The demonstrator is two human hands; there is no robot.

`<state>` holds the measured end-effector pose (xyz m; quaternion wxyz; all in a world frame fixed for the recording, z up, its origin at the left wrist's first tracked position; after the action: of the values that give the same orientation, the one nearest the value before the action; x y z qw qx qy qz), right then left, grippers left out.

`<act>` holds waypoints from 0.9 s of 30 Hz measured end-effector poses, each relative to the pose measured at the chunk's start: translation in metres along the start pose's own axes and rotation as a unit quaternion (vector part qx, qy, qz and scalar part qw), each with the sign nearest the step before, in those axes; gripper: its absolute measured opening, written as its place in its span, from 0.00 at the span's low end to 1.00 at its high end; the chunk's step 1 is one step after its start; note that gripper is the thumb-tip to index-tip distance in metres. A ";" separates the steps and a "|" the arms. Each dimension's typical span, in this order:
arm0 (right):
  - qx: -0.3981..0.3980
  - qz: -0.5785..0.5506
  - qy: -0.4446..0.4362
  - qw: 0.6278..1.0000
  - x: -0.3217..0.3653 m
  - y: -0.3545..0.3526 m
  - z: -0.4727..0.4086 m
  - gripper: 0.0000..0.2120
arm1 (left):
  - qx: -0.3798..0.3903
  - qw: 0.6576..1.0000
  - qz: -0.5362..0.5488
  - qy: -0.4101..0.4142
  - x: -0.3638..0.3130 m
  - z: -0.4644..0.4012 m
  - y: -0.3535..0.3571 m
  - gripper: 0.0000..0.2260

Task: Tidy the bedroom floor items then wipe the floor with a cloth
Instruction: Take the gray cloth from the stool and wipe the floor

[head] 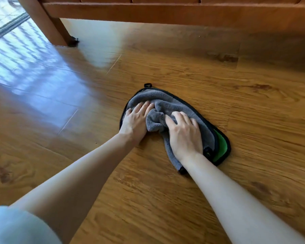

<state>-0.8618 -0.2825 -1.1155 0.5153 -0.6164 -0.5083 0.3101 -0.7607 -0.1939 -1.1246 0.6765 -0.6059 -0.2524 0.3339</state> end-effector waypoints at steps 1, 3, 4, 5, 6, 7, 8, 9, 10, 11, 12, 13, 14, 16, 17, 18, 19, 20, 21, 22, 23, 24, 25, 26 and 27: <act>-0.004 0.000 0.002 1.000 -0.001 0.002 -0.010 0.15 | -0.009 1.000 0.012 -0.004 0.002 -0.010 -0.002 0.26; -0.006 0.004 0.003 1.000 -0.004 0.006 -0.030 0.15 | -0.024 0.999 0.033 -0.014 0.006 -0.029 -0.005 0.25; -0.003 0.006 0.003 1.000 -0.005 0.009 -0.041 0.15 | -0.028 0.999 0.034 -0.019 0.008 -0.037 -0.006 0.25; -0.001 0.006 0.004 1.000 -0.006 0.012 -0.050 0.15 | -0.031 0.999 0.033 -0.023 0.010 -0.044 -0.007 0.25; -0.001 0.005 0.006 1.000 -0.008 0.014 -0.059 0.15 | -0.039 0.998 0.036 -0.024 0.011 -0.052 -0.008 0.25; -0.002 0.003 0.006 1.000 -0.009 0.016 -0.067 0.16 | -0.049 0.998 0.040 -0.027 0.013 -0.059 -0.009 0.24; -0.002 0.001 0.004 1.000 -0.010 0.017 -0.074 0.16 | -0.060 0.997 0.044 -0.030 0.015 -0.065 -0.011 0.24; 0.000 0.000 0.001 1.000 -0.010 0.019 -0.081 0.17 | -0.068 0.996 0.049 -0.035 0.017 -0.069 -0.012 0.24; 0.005 0.001 0.000 1.000 -0.011 0.020 -0.086 0.17 | -0.072 0.995 0.054 -0.038 0.018 -0.073 -0.012 0.25; 0.011 0.003 0.002 1.000 -0.012 0.021 -0.089 0.17 | -0.072 0.995 0.054 -0.040 0.018 -0.076 -0.012 0.25; 0.019 0.007 0.004 1.000 -0.012 0.022 -0.092 0.18 | -0.071 0.996 0.048 -0.040 0.018 -0.078 -0.013 0.25; 0.027 0.010 0.006 1.000 -0.013 0.022 -0.094 0.18 | -0.072 0.996 0.038 -0.039 0.018 -0.080 -0.013 0.25; 0.039 0.011 0.007 0.999 -0.013 0.023 -0.095 0.18 | -0.072 0.996 0.030 -0.037 0.018 -0.081 -0.014 0.25; 0.076 0.005 0.015 0.997 -0.016 0.025 -0.097 0.18 | -0.059 0.997 0.017 -0.037 0.018 -0.085 -0.016 0.25; 0.101 -0.003 0.022 0.995 -0.017 0.025 -0.098 0.19 | -0.050 0.998 0.000 -0.037 0.016 -0.086 -0.017 0.26; 0.129 -0.014 0.029 0.991 -0.017 0.025 -0.099 0.18 | -0.041 0.998 -0.018 -0.036 0.015 -0.087 -0.020 0.27; 0.156 -0.024 0.035 0.987 -0.016 0.025 -0.098 0.19 | -0.030 0.998 -0.031 -0.035 0.013 -0.086 -0.023 0.30; 0.177 -0.029 0.039 0.983 -0.014 0.025 -0.096 0.20 | -0.021 0.999 -0.037 -0.033 0.012 -0.085 -0.026 0.32; 0.192 -0.031 0.042 0.980 -0.012 0.023 -0.092 0.21 | -0.014 0.999 -0.040 -0.029 0.012 -0.083 -0.028 0.33; 0.203 -0.031 0.043 0.978 -0.011 0.021 -0.087 0.22 | -0.009 0.999 -0.040 -0.027 0.012 -0.079 -0.030 0.34; 0.211 -0.031 0.043 0.976 -0.009 0.020 -0.082 0.23 | -0.007 0.999 -0.041 -0.025 0.011 -0.073 -0.030 0.34; 0.219 -0.033 0.041 0.974 -0.008 0.018 -0.076 0.23 | -0.010 0.999 -0.046 -0.023 0.011 -0.066 -0.029 0.34; 0.226 -0.036 0.037 0.973 -0.006 0.017 -0.069 0.24 | -0.012 0.998 -0.052 -0.021 0.011 -0.058 -0.027 0.34; 0.233 -0.038 0.033 0.971 -0.005 0.015 -0.062 0.24 | -0.014 0.998 -0.055 -0.018 0.012 -0.051 -0.026 0.34; 0.239 -0.040 0.029 0.970 -0.004 0.012 -0.055 0.25 | -0.014 0.998 -0.057 -0.015 0.012 -0.045 -0.024 0.33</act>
<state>-0.8097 -0.3036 -1.1127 0.6744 -0.4632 -0.4284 0.3836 -0.7161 -0.2152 -1.1079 0.6817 -0.5953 -0.3010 0.3004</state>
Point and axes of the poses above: each hand's wrist, its own z-axis away from the middle knuckle, its own y-axis out of the palm, x = y × z, the point moved 6 cm from there along -z, towards the middle knuckle, and after that the axes turned 6 degrees about z, right-handed, at the moved point
